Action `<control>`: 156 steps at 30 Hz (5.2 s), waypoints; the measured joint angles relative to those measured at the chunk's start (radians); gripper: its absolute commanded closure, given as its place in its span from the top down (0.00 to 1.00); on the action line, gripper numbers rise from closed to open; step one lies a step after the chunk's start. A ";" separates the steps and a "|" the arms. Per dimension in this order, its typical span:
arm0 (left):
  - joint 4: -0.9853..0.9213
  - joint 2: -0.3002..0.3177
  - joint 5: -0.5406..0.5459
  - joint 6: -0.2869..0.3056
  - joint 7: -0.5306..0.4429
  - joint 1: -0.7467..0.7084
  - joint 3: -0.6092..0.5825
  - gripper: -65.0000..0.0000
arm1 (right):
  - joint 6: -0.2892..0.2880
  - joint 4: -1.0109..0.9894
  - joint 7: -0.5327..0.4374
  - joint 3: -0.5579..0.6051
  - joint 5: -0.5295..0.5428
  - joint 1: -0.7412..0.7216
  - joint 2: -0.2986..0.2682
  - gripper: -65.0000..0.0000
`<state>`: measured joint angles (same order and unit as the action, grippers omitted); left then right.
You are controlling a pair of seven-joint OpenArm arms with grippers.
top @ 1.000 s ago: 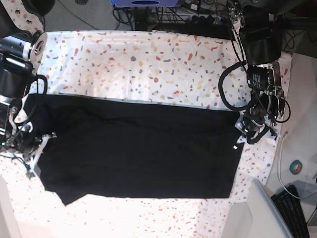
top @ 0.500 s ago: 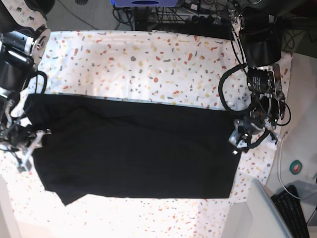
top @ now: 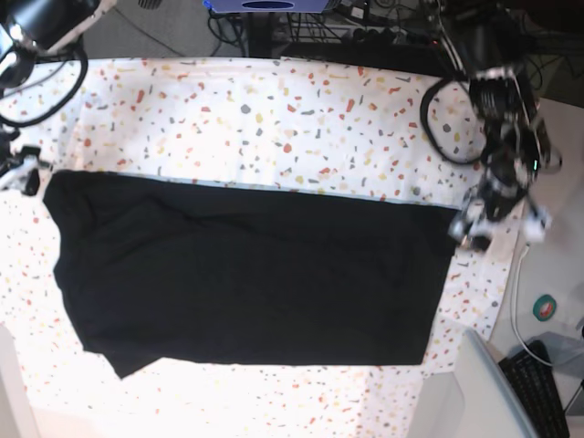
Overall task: Layout the t-shirt on the table in an organized manner, then fold the t-shirt properly
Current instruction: 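Release the shirt and raise both grippers to its edge corners, then grasp the shirt corners with both grippers and pull them apart, then release the shirt and move the right gripper to the hem corner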
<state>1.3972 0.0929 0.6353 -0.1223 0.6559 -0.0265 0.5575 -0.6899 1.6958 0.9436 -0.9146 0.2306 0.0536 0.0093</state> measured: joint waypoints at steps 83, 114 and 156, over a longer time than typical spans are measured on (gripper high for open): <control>0.102 0.068 0.017 0.100 -0.084 -0.378 -0.169 0.00 | -0.003 -0.432 -0.056 -0.175 0.163 0.158 -0.119 0.00; 0.174 0.062 -0.120 0.112 -0.092 -0.283 -0.158 0.00 | 0.066 -0.203 -0.192 0.349 -0.314 0.134 -0.050 0.00; 0.304 0.010 -0.425 0.123 -0.076 -0.220 -0.172 0.00 | 0.068 -0.637 -0.407 0.400 -0.323 -0.346 -0.218 0.63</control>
<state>1.7016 0.1024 0.2108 0.0006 0.5797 -0.2462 0.3855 -0.6224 1.0584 0.5362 -0.5148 -0.0925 -0.2920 -0.2085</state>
